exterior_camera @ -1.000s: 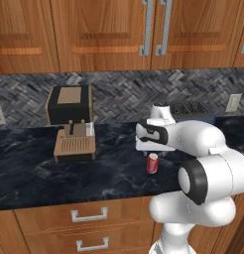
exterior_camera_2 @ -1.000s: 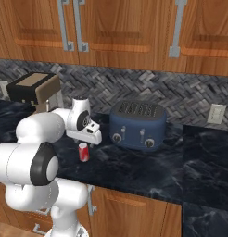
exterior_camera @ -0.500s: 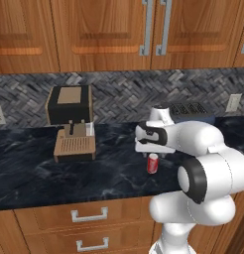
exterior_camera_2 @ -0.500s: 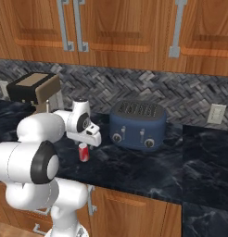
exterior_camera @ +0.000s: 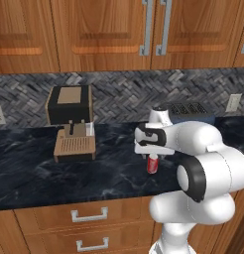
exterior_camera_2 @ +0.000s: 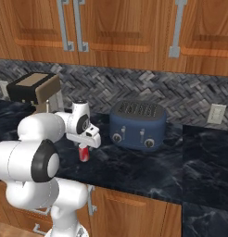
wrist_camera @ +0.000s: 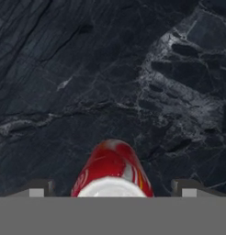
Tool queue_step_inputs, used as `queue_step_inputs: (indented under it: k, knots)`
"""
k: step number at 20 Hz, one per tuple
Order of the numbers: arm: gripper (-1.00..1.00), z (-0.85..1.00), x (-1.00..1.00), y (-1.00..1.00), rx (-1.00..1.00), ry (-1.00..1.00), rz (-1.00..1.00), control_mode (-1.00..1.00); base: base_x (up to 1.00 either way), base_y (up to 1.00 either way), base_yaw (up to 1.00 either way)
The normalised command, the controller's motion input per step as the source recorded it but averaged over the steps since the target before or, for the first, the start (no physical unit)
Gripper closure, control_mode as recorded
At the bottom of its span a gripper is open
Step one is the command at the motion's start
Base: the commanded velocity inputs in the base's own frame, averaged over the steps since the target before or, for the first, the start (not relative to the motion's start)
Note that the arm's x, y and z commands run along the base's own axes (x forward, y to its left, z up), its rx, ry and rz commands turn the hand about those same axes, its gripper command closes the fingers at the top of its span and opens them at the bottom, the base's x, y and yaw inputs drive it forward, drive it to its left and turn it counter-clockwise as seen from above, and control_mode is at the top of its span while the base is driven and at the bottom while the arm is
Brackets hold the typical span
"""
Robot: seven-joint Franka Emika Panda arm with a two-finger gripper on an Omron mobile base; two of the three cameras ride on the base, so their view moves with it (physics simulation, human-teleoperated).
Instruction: Four empty soda cans are scattered around the kitchen. Gather all the cans and cluster them next to the stove for recycling.
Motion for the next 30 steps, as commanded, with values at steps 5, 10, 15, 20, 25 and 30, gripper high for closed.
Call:
queue_step_inputs:
  k: [5, 10, 15, 20, 25, 30]
  knots:
    - [-1.00, -0.07, 0.00, 0.00, 0.00, 0.00, -0.01, -1.00, 0.00, 0.00, 0.00]
    - [-1.00, -0.07, 0.00, 0.00, 0.00, 0.00, -0.02, -1.00, 0.00, 0.00, 0.00]
    - [-1.00, -0.08, 0.00, 0.01, 0.00, 0.00, -0.02, -1.00, 0.00, 0.00, 0.00]
    - [1.00, -0.08, -0.02, 0.05, 0.00, 0.00, -0.02, -1.00, 0.00, 0.00, 0.00]
    - [1.00, -0.06, -0.02, 0.04, 0.00, 0.00, -0.03, -1.00, 0.00, 0.00, 0.00]
    - [1.00, -0.01, 0.01, 0.00, 0.00, 0.02, -0.02, -1.00, 0.00, 0.00, 0.00]
